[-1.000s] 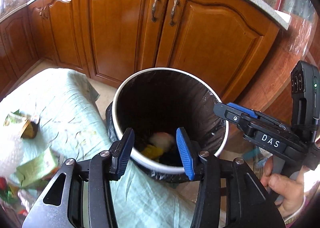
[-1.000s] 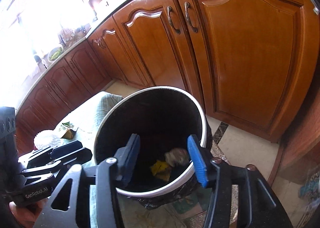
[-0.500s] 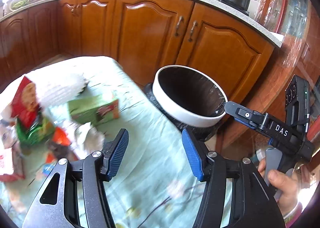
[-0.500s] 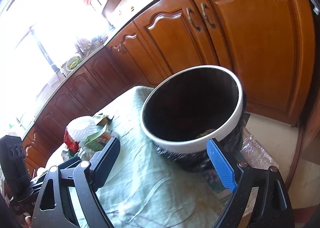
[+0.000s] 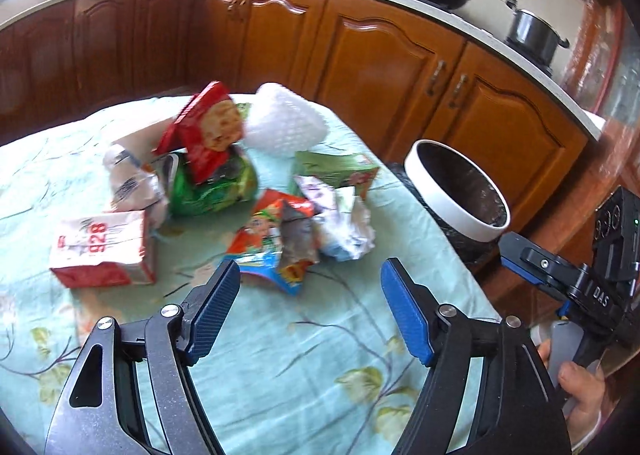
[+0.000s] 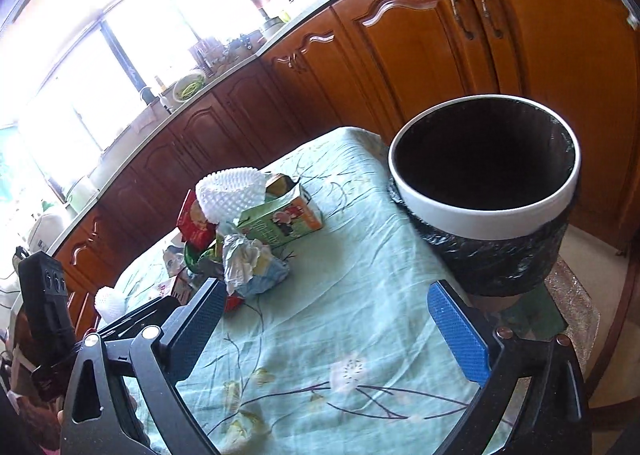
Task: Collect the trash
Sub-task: 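Move both open tools back over the table, then grasp the orange-and-silver wrapper with the left tool while the right tool grasps the crumpled foil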
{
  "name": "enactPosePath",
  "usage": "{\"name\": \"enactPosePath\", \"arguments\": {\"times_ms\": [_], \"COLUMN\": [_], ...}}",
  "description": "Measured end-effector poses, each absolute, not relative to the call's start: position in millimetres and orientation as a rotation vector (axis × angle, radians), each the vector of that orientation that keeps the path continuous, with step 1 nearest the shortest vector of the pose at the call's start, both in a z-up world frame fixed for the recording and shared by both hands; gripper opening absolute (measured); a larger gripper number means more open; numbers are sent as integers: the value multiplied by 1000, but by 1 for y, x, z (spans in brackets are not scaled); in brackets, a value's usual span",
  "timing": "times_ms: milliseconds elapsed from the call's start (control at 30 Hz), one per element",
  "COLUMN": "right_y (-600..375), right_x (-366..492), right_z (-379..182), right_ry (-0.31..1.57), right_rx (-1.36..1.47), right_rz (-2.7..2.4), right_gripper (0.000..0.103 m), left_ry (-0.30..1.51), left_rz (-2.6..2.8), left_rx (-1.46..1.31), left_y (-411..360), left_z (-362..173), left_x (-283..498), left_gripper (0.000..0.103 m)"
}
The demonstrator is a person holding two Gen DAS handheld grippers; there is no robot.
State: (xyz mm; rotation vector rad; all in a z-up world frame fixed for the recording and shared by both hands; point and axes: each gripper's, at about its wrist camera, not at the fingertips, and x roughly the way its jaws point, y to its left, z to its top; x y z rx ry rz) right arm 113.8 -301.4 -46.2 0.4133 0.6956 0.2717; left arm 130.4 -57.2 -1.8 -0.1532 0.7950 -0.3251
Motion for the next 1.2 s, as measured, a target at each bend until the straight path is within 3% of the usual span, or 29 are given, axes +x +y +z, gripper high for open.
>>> {"name": "enactPosePath", "arguments": {"times_ms": [333, 400, 567, 733, 800, 867, 900, 967, 1067, 1167, 1200], "right_y": [-261, -255, -238, -230, -230, -230, -230, -233, -240, -246, -247], "right_x": [137, 144, 166, 191, 196, 193, 191, 186, 178, 172, 171], "right_z": [-48, -49, -57, -72, -77, -73, -70, -65, -58, -51, -50], "right_ry": [740, 754, 803, 851, 859, 844, 836, 827, 809, 788, 786], "right_rx": [396, 395, 385, 400, 427, 421, 411, 401, 406, 405, 409], "right_rz": [364, 381, 407, 416, 444, 449, 445, 442, 440, 438, 446], "right_gripper": [100, 93, 63, 48, 37, 15, 9, 0, 0, 0, 7], "left_ry": [821, 834, 864, 871, 890, 919, 935, 960, 948, 926, 919], "left_rz": [-254, -237, -217, -220, -229, -245, -255, -276, -287, -296, -297], "left_rx": [-163, -148, -121, -84, -75, -75, -75, -75, -63, -54, -51], "left_y": [-26, -27, -30, -41, -45, -48, -50, -53, -55, -56, -57], "left_z": [-10, -12, -18, -22, -27, -34, -36, -41, -40, -33, -31], "left_x": [137, 141, 156, 172, 179, 186, 190, 193, 190, 184, 182], "left_gripper": [75, 75, 75, 74, 67, 53, 46, 20, 8, 3, 2]}}
